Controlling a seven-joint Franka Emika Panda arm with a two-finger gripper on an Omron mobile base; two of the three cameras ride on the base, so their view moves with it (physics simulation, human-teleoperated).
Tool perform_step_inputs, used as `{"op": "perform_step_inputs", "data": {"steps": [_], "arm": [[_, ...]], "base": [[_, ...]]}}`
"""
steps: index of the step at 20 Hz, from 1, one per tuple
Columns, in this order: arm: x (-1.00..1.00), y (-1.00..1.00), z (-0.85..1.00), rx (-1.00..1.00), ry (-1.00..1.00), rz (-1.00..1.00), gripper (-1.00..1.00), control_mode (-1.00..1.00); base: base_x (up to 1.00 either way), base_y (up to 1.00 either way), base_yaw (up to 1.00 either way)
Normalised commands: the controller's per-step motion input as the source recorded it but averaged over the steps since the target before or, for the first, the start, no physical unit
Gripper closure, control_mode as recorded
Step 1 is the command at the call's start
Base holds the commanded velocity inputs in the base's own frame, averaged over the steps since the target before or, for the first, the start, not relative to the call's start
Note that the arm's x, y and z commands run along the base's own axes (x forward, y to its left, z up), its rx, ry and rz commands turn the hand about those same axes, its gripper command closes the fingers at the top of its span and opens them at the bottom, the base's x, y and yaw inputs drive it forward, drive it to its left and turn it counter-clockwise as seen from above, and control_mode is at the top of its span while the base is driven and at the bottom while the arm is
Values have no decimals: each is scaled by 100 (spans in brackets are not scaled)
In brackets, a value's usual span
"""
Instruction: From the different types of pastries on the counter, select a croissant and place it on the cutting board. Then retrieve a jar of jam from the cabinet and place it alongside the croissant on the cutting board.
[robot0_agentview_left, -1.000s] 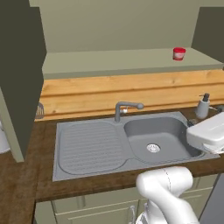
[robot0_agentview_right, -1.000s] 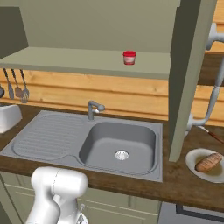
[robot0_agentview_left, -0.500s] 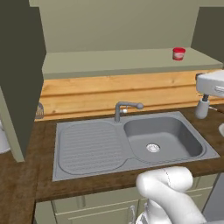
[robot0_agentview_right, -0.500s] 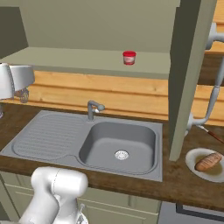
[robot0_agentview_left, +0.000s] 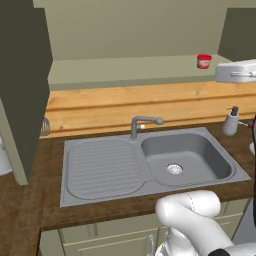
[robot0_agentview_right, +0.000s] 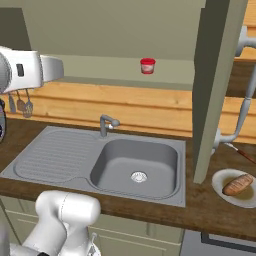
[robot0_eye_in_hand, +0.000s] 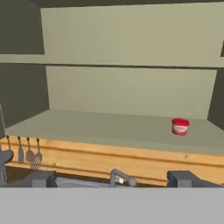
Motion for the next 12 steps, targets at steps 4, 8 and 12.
{"op": "perform_step_inputs", "data": {"steps": [4, 8, 12], "arm": [[36, -47, -8, 0, -10, -11, -100, -100], [13, -63, -11, 0, -7, -16, -100, -100], [8, -56, -3, 0, 0, -31, -100, -100]], "base": [[0, 0, 0], [0, 0, 0], [0, 0, 0]]}}
